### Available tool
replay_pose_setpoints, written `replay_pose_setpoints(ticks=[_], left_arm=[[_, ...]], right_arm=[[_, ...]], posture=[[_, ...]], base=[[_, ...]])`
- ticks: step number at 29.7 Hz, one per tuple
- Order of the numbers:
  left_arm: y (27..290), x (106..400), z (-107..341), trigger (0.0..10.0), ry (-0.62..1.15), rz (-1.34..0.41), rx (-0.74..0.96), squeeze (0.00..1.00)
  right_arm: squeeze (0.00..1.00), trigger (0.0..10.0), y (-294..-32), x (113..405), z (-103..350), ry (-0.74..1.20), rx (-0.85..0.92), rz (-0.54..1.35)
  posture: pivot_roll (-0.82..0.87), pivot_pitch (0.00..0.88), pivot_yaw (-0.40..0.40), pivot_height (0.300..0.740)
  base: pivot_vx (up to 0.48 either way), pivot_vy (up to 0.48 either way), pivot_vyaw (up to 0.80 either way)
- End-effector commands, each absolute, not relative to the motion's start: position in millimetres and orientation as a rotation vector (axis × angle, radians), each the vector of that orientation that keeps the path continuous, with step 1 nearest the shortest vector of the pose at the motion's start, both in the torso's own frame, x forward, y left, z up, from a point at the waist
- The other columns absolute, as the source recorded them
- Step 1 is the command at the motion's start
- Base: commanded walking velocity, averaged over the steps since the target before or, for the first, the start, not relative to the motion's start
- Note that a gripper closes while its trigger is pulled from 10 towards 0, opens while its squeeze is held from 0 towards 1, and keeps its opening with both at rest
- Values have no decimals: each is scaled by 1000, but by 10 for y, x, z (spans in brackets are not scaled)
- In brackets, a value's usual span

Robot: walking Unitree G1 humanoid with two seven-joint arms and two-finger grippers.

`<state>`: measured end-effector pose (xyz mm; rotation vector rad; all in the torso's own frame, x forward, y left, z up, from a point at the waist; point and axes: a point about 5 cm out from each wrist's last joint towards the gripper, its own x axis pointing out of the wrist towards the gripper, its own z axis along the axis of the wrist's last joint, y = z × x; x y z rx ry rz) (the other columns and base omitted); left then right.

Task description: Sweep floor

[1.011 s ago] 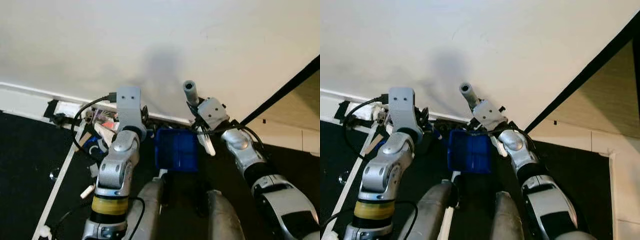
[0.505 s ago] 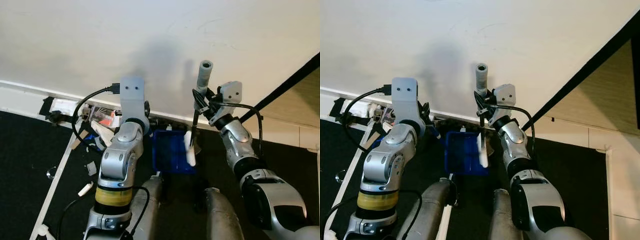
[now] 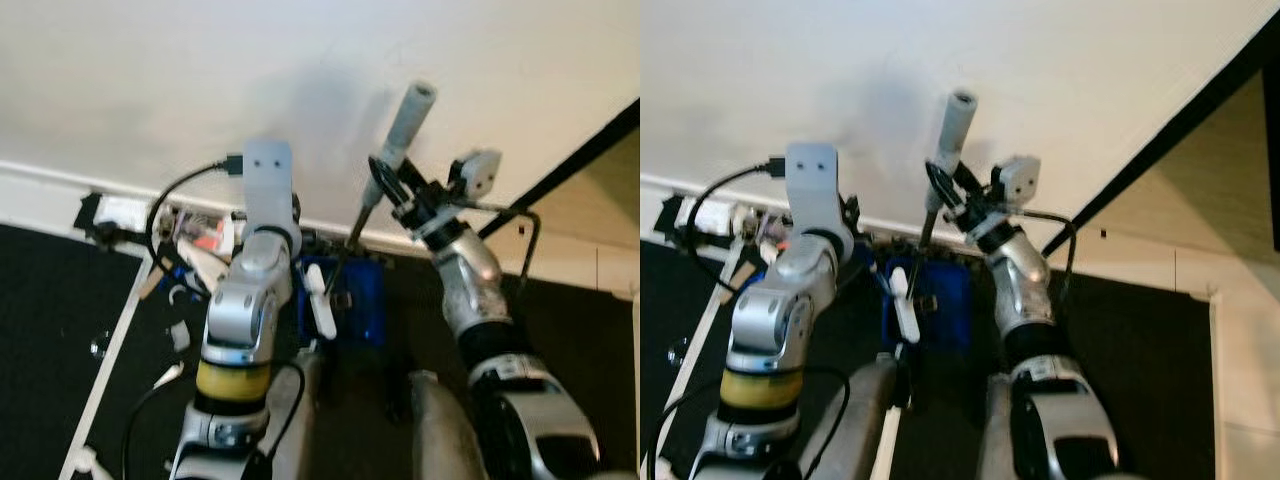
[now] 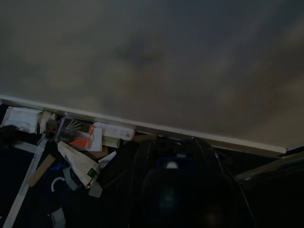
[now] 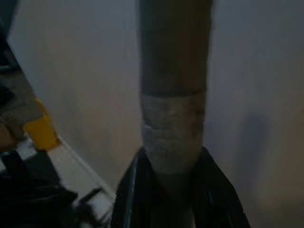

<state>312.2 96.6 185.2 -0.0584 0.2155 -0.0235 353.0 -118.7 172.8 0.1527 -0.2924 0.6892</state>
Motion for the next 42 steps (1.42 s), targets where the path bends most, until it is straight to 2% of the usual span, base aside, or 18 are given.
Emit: replay_pose_setpoints(ticks=[1,4,5,12,15,17,22,31,42], left_arm=[[925,3088,1710,10000,276,-38,-89,0],[964,3098,1690,10000,282,-53,-112,0],[1037,3104,1664,10000,292,-99,-163,0],[1139,3089,1618,10000,320,-138,-189,0],[1397,2988,1607,10000,359,-166,-185,0],[1462,2953,1651,10000,351,-177,-176,0],[1452,2913,1797,10000,328,-238,-239,0],[1397,2921,1873,10000,315,-275,-268,0],[1407,3014,1704,10000,317,-212,-125,0]], right_arm=[[0,10000,-1254,3476,1826,-351,91,672],[0,10000,-1341,3423,1876,-366,37,644],[0,10000,-1447,3339,1914,-377,-43,590],[0,10000,-1518,3291,1881,-356,-40,507],[0,10000,-1449,3111,1529,-193,44,373],[0,10000,-1460,3053,1411,-137,35,309],[0,10000,-1525,3034,1318,-64,9,233],[0,10000,-1510,2961,1242,13,-27,241],[0,10000,-1535,3042,1362,-42,-112,220]], posture=[[186,404,44,740],[150,374,39,740],[146,361,37,740],[138,347,35,740],[138,295,32,740],[138,279,39,740],[132,254,46,740],[114,223,43,740],[83,140,41,740]], base=[[0,0,0],[0,0,0],[0,0,0],[0,0,0],[0,0,0],[0,0,0],[0,0,0],[0,0,0],[0,0,0]])
